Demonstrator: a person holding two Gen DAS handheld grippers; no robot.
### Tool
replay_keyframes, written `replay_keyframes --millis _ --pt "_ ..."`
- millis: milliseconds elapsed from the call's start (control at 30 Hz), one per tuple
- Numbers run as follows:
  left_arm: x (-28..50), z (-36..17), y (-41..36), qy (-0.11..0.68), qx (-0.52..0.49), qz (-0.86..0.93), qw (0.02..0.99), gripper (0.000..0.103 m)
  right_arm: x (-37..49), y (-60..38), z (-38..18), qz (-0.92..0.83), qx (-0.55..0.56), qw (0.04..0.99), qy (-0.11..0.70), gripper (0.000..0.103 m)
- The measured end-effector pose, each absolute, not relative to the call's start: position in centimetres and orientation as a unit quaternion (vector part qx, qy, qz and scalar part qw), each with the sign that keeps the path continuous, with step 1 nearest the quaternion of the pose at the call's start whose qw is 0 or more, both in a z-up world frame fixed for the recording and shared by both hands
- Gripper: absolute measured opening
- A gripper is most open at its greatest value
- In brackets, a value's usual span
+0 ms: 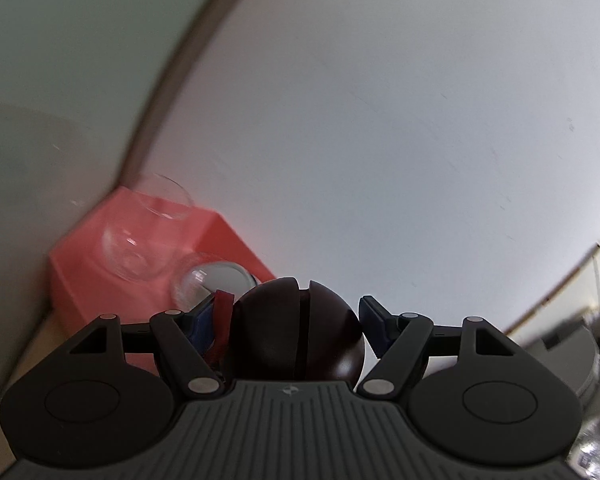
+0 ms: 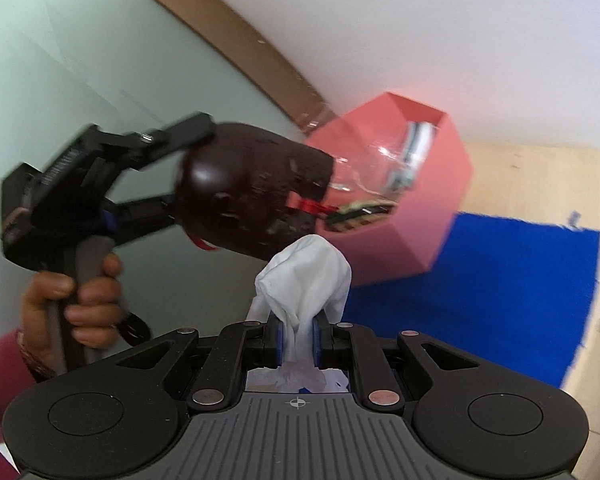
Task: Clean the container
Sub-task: 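Lower the figurine into the pink container with the left tool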
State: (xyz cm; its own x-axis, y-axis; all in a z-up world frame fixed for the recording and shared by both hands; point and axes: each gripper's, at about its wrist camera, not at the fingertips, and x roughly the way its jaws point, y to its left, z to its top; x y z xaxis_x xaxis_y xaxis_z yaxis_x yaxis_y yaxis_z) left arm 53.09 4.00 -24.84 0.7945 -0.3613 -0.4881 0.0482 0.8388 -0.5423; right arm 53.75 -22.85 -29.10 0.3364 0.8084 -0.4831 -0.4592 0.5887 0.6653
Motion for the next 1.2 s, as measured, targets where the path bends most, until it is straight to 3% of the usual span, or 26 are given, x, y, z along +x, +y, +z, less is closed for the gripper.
replay_keyframes --millis 433,1200 --pt "57.3 -26.5 4.8 0.286 -0.183 -0.045 0.939 0.078 53.8 -22.2 -28.9 0.409 0.201 0.782 0.425 0.016" --pt "59.0 -30.9 3.1 0.348 -0.100 0.023 0.932 0.078 54.6 -25.5 -29.3 0.368 0.207 0.803 0.419 0.016"
